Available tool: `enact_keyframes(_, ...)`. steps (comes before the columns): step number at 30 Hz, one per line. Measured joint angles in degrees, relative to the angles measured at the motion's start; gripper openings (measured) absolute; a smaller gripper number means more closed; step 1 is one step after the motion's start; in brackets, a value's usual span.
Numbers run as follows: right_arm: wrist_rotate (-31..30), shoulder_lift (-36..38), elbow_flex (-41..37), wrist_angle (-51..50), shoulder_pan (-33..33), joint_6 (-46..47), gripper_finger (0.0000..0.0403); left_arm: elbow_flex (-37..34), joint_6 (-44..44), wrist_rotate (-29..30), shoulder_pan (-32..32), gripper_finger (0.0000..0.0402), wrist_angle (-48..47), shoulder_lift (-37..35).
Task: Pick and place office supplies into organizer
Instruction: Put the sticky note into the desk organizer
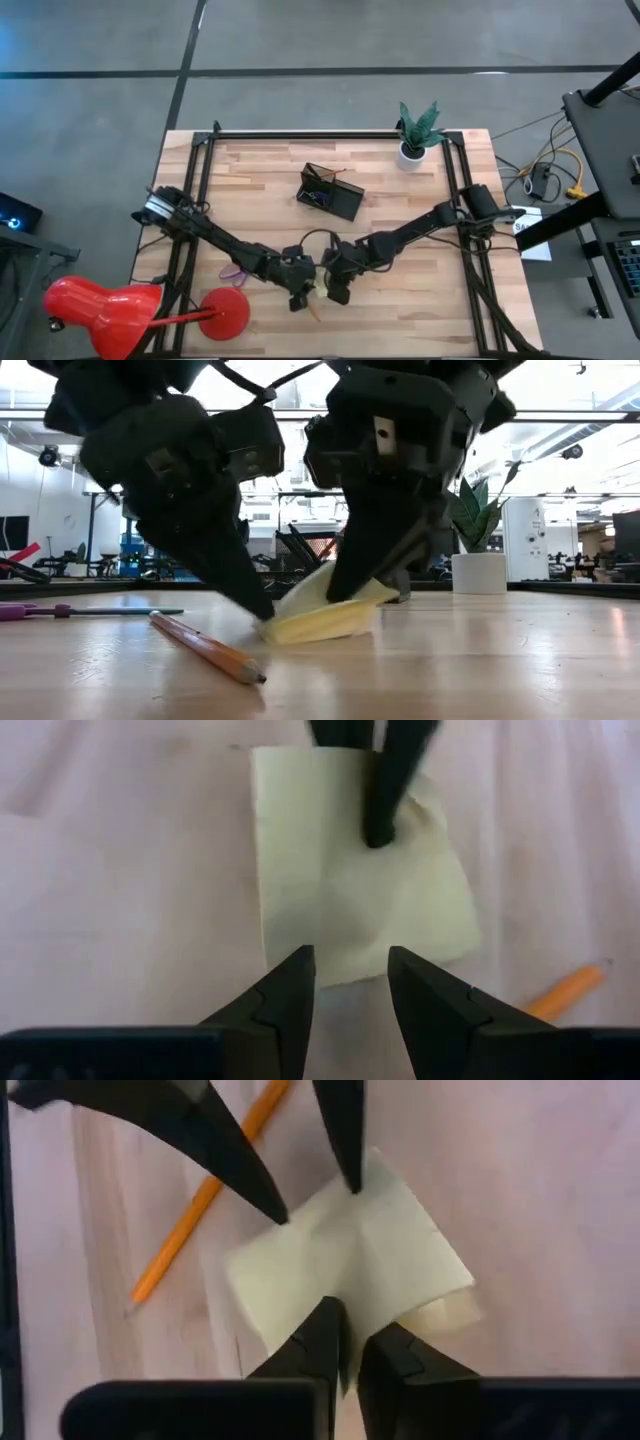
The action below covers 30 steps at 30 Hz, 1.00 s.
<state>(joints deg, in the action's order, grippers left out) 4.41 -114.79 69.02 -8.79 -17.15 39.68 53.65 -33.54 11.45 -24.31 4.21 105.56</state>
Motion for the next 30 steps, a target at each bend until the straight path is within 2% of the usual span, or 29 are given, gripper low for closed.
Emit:
enact_keyframes(5, -10.5, 3.9, 1.4, -4.9, 0.1, 0.0, 0.0008, 0.1, 0.0, 0.5, 0.1, 0.0118, 0.2, -5.7)
enact_keyframes(11, -27.9, 10.4, 3.9, -22.5, 0.2, 2.8, 0.0007, -0.1, 1.2, -0.1, 0.0, 0.0118, 0.3, -14.9)
enact_keyframes(13, -31.2, 12.4, 4.6, -28.0, 1.2, 5.8, 0.0007, -0.2, 2.4, 1.3, 0.0, 0.0118, 0.2, -18.0)
enact_keyframes(19, -27.4, 16.3, 2.2, -37.1, 10.1, 21.2, 0.0008, -0.6, 2.8, 8.2, -0.1, 0.0118, -6.4, -24.4)
enact_keyframes(24, -26.6, 19.8, 0.6, -33.3, 17.2, 29.0, 0.0008, -0.7, 2.4, 9.9, -0.2, 0.0118, -8.7, -25.8)
enact_keyframes(30, -24.3, 21.6, 0.4, -27.7, 20.4, 36.3, 0.0008, -0.7, 0.8, 9.7, -1.3, 0.0118, -8.3, -25.5)
